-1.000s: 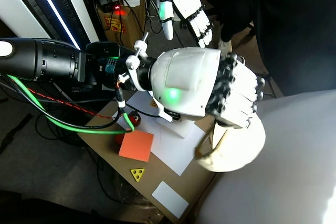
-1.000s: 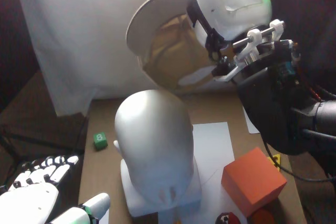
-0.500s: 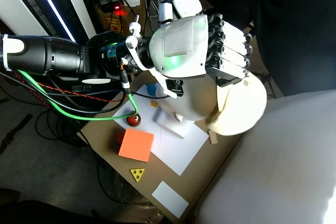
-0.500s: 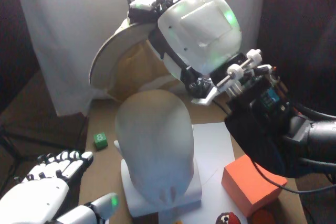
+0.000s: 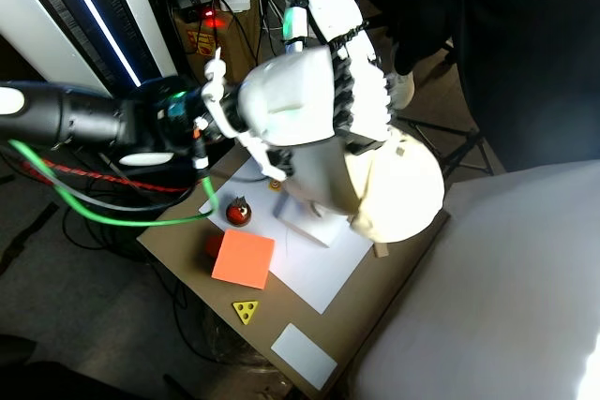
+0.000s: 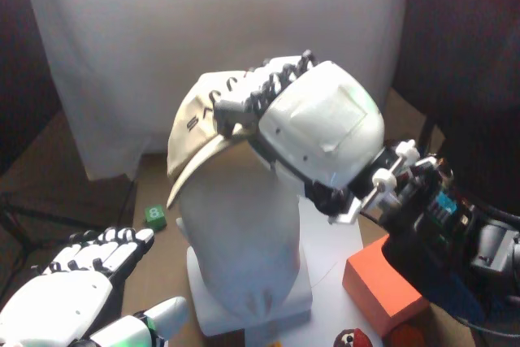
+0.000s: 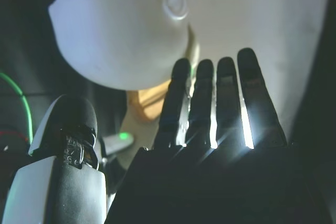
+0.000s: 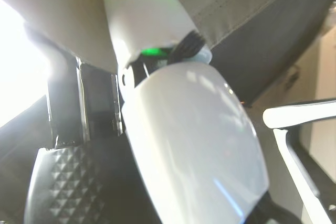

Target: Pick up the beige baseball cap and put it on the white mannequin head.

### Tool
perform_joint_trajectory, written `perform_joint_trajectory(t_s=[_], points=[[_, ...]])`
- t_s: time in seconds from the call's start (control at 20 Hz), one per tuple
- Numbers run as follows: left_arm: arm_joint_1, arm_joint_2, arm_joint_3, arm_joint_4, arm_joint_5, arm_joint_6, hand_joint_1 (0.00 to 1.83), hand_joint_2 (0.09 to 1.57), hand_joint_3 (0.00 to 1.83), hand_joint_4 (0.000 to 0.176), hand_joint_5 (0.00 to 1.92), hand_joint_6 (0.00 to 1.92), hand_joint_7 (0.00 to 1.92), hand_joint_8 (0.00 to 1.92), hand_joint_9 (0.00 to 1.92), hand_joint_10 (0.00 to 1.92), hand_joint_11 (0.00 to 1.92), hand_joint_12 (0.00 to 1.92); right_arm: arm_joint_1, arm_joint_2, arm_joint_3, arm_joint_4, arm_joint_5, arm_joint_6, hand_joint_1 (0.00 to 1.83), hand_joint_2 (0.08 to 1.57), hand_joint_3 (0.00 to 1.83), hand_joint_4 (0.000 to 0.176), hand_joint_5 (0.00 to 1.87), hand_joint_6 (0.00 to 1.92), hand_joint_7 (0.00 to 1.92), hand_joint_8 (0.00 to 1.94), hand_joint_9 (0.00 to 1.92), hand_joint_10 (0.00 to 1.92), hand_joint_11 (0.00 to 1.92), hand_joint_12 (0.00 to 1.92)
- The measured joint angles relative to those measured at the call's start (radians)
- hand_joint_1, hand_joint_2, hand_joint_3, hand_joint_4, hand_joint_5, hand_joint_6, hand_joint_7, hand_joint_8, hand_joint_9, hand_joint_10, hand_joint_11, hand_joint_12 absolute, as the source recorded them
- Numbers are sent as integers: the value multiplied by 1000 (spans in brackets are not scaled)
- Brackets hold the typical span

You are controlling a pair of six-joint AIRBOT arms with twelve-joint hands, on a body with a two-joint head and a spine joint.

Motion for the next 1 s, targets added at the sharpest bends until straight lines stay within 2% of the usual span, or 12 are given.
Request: perform_joint_trajectory(t_s=[0.1,0.25,0.35,0.45,0.5,0.6,0.75,1.0], points=[[7,-21,40,14,8,-32,0,1161,0,0,86,3,83,3,50,4,0,359,-19,0,-8,-33,-19,-1,1487,1099,0,0,946,794,946,896,954,1147,914,1555],[7,-44,72,32,7,-37,0,1161,0,0,100,3,75,3,52,2,0,295,-47,9,-46,-89,-37,-11,1487,1097,0,0,942,795,953,891,944,1161,934,1533],[6,-58,92,24,19,-37,0,1162,0,0,52,1,5,0,1,0,0,167,-68,13,-87,-113,-28,-51,1488,1097,0,0,943,796,959,884,945,1158,930,1536],[2,-68,115,3,27,-33,0,1161,0,0,50,2,0,0,0,0,0,156,-91,25,-114,-111,-17,-88,1488,1096,0,0,942,803,962,878,947,1153,930,1534],[3,-70,131,-23,32,-32,0,1161,0,0,66,0,44,1,15,0,0,262,-110,34,-128,-99,-4,-107,1488,1095,0,0,943,794,964,880,948,1151,930,1535],[6,-70,152,-41,35,-33,0,1161,0,0,70,0,54,1,25,2,0,298,-131,48,-146,-53,11,-130,1488,1095,0,0,942,787,964,884,947,1154,934,1532],[20,-72,179,-7,43,-52,0,1155,0,0,82,3,64,2,47,7,0,340,-164,69,-168,27,27,-134,1488,1095,0,0,940,785,957,891,965,1132,929,1540],[12,-90,206,19,41,-72,0,1161,1,0,84,1,66,1,58,6,0,406,-200,72,-219,33,-10,-159,1488,1094,0,0,947,789,956,885,966,1131,928,1536]])
